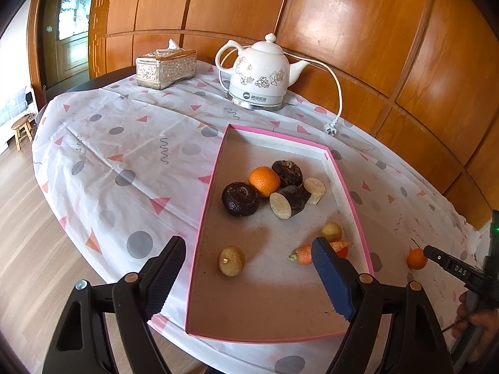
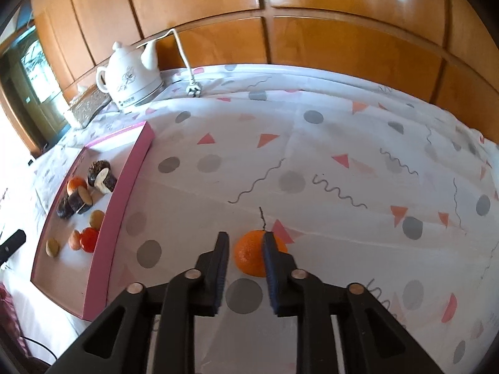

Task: Organize fruits
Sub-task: 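Carry the mandarin with the right tool into the tray and release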

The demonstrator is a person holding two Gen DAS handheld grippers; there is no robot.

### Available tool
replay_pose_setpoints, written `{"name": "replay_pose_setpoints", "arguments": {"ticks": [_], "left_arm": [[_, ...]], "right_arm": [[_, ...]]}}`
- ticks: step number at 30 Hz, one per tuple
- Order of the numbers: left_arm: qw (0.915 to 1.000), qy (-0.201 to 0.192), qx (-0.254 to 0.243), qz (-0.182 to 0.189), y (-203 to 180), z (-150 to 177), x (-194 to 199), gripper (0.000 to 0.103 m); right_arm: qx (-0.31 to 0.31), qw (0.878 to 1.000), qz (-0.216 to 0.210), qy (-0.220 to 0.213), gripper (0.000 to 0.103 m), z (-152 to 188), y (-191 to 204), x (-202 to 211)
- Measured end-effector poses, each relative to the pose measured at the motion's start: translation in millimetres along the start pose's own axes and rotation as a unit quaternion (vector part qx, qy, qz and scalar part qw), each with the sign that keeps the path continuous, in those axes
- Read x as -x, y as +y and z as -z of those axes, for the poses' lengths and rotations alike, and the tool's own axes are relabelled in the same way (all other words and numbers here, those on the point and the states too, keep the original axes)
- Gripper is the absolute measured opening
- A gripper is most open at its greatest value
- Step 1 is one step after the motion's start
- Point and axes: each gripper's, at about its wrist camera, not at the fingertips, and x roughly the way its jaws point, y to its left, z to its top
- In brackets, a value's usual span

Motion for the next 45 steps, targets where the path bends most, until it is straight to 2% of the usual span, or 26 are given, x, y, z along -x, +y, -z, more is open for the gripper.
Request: {"name": "replay_pose_setpoints", "arguments": {"ticks": [2,10,11,13,17,18,19,23,30,39,45], "left_arm": [[1.0,0.002,0.001,0.0,0,1,-1,0.083],[1.0,0.007,0.002,0.0,1,1,-4,0.083],[1.0,0.007,0.003,0.0,1,1,-4,0.083],[1.0,0.007,0.003,-0.001,1,1,-5,0.083],[1.0,0.008,0.003,0.0,1,0,-5,0.083],[1.0,0.008,0.003,-0.001,1,0,-5,0.083],[1.0,0.008,0.002,-0.001,1,0,-5,0.083],[1.0,0.005,0.002,0.0,0,0,-3,0.083],[1.0,0.002,0.0,0.002,-1,0,0,0.083],[1.0,-0.002,0.003,0.002,0,-1,3,0.083],[0.9999,-0.003,0.01,0.0,3,-2,2,0.084]], "right_arm": [[-0.001,1.0,0.005,-0.004,0.037,1,-4,2],[0.027,0.999,0.024,0.012,0.045,2,-7,-11],[0.028,0.999,0.023,0.015,0.05,1,-7,-14],[0.028,0.999,0.022,0.018,0.053,-2,-7,-19],[0.026,0.999,0.0,0.035,0.052,-1,-4,-25],[0.027,0.999,-0.003,0.035,0.048,1,-3,-25],[0.03,0.999,-0.01,0.033,0.038,3,-1,-24],[0.042,0.999,0.005,0.029,0.037,6,7,-20],[0.038,0.999,-0.008,0.005,0.036,2,14,0],[0.076,0.994,-0.075,-0.015,0.036,-5,64,22],[0.123,0.983,-0.132,-0.016,0.036,-4,109,32]]}}
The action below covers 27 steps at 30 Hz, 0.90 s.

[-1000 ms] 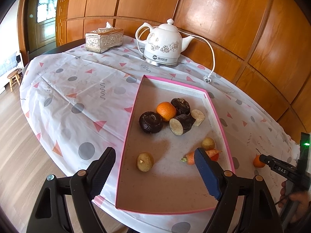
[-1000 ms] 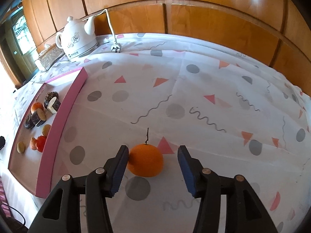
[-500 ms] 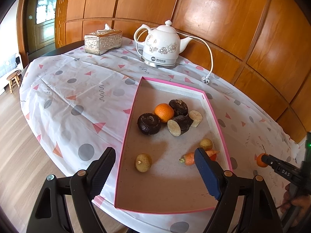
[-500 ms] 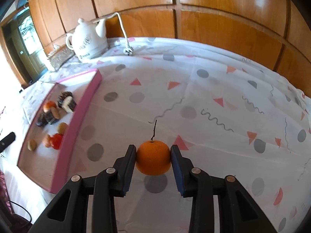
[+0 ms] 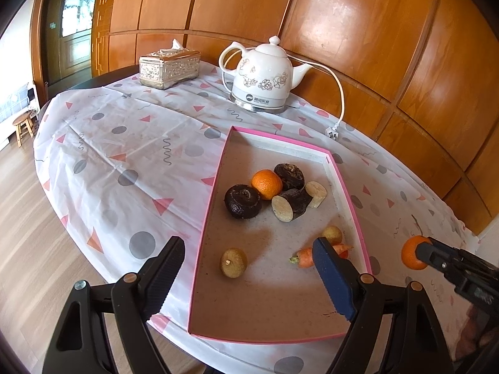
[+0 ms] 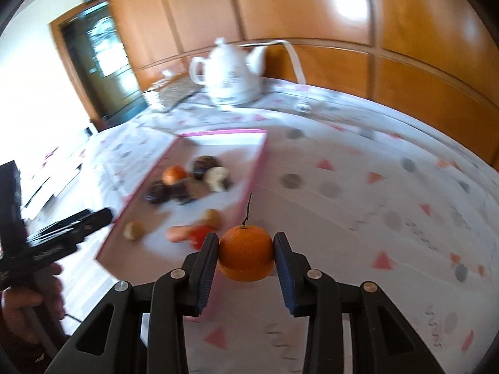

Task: Organize fruits
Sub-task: 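Carry the mandarin with the right tool into the tray and release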

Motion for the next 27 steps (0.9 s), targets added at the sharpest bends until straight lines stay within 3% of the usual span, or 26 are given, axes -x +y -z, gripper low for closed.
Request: {"name": "replay_pose_setpoints", "arguments": {"ticks": [6,14,19,27], "left_arm": [[1.0,-0.001,0.008,-0.002,5,0,0,0.084],[0.9999,-0.001,0.016,-0.006,12,-1,-2,0.084],[0.9997,0.001,0.022,-0.01,16,-1,-3,0.085],[0.9996,0.004,0.026,-0.014,18,0,-6,0.085]], "right_arm": [[0.054,0.997,-0.047,0.015,0.036,-3,43,-10],[0.101,0.993,-0.037,0.046,0.037,-8,70,-48],[0.084,0.995,-0.024,0.049,0.039,-14,64,-67],[0.058,0.997,-0.031,0.028,0.039,-12,52,-47]]}}
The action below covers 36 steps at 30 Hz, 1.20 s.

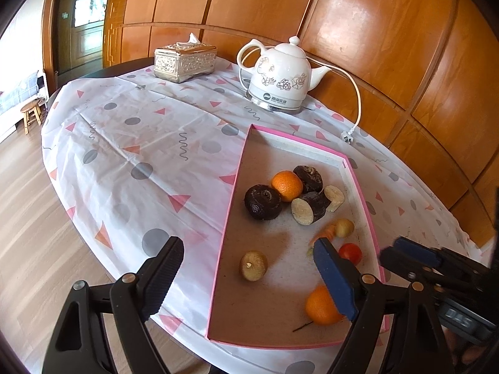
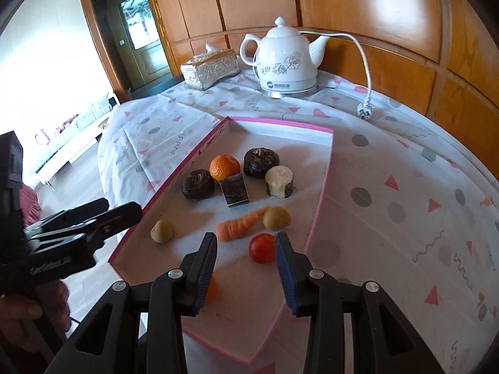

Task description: Organize fruits

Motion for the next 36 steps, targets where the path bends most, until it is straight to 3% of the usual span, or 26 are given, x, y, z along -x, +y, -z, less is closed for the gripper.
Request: {"name": "replay_pose_setpoints", "arguments": {"ticks": [3,4,16,27,36], "left_arm": [[1.0,0.0,0.0,-0.002,0,0,0,0.086],[1.0,-0.002,0.0,-0.004,-1,-1,1,0.088],[0.9995,-0.024,-0.002,-0.02,0,-3,16,0.096],[0.9988,-0.038,-0.011,-0.031,-4,0,26,0.103],[0.9935,-0.085,-0.06,-0.045,-26,5,44,0.103]], "right_arm": [[0.005,1.0,-0.01,-0.008,0.035,6,3,12],[0.011,1.0,-0.016,-0.006,0.03,8,6,14],[0.061,0.996,-0.041,0.051,0.03,32,42,-11],[0.036,0.999,0.032,0.013,0.031,32,36,-5],[-0.026,0.993,0.105,-0.048,0.038,28,19,24]]}}
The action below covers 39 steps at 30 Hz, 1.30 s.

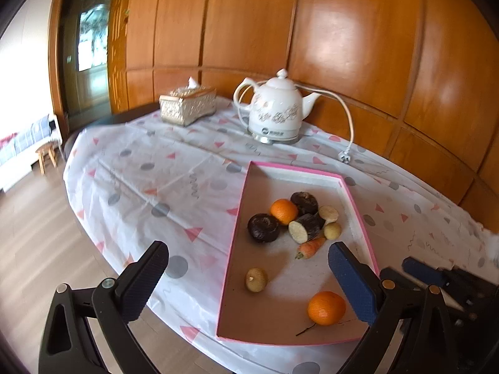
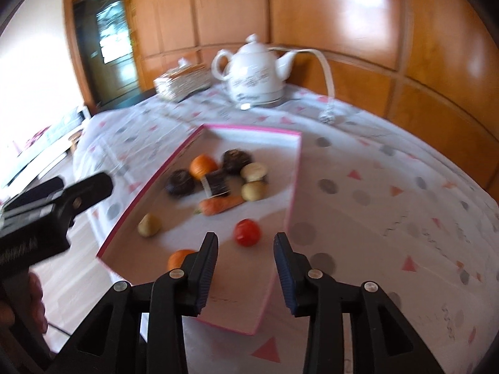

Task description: Organize fruits

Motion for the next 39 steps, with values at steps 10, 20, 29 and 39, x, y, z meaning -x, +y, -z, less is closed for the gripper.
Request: {"name": "replay_pose_setpoints", "arguments": {"ticks": [10,20,29,39], "left_arm": [[0.9991,-0.037,-0.022,-0.003,-10,-4,14,0.103],[0.9982,-0.047,-0.022,-0.028,-15,-8,18,0.103],[0.9979,-0.049,-0.024,-0.037,-20,-8,17,0.103],[0.9978,-0.04,-0.023,-0.048,-19,-6,12,0.103]], "right_arm": [[-0.032,0.998,0.043,-0.014,0.038,6,-14,7],[-0.032,0.998,0.055,-0.022,0.038,8,-14,12],[-0.025,0.998,0.056,-0.026,0.038,8,-13,12],[-0.023,0.998,0.056,-0.027,0.038,9,-13,11]]}}
